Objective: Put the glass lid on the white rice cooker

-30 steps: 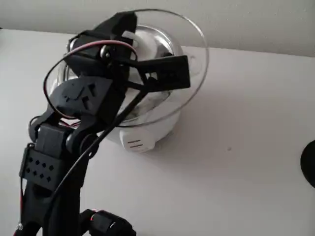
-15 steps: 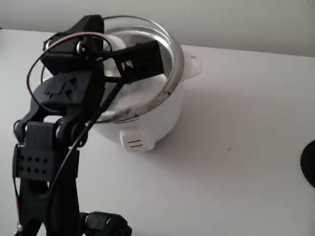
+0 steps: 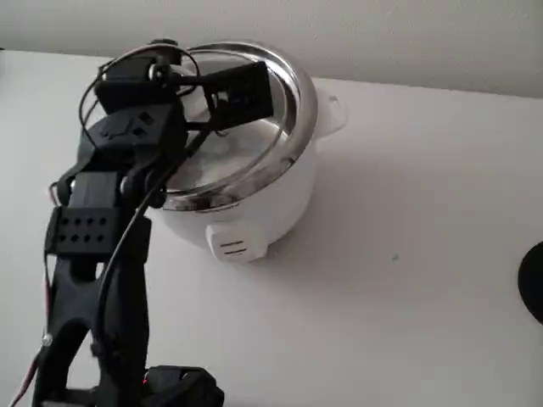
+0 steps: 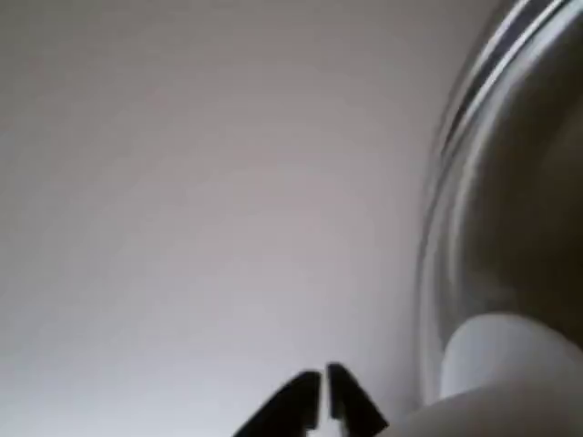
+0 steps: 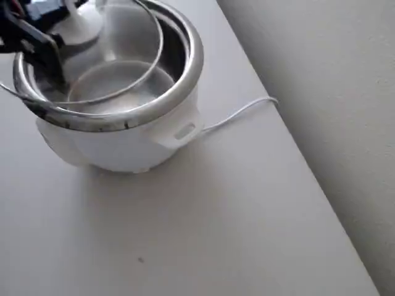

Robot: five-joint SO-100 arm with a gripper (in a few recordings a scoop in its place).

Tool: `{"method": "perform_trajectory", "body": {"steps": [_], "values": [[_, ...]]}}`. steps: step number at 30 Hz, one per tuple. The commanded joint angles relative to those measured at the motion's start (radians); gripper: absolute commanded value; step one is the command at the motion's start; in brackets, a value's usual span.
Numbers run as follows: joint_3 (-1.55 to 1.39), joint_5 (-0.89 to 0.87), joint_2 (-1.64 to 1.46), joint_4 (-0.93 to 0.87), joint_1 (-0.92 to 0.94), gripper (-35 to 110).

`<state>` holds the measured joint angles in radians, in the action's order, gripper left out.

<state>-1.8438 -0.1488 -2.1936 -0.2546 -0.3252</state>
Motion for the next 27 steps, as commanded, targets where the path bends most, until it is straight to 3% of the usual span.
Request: {"method": "perform_trajectory", "body": {"steps": [1, 27], "values": [[0.179, -0.006, -0.002, 0.117, 0.0, 0], [0.054, -0.014, 0.095, 0.308, 0.054, 0]]}}
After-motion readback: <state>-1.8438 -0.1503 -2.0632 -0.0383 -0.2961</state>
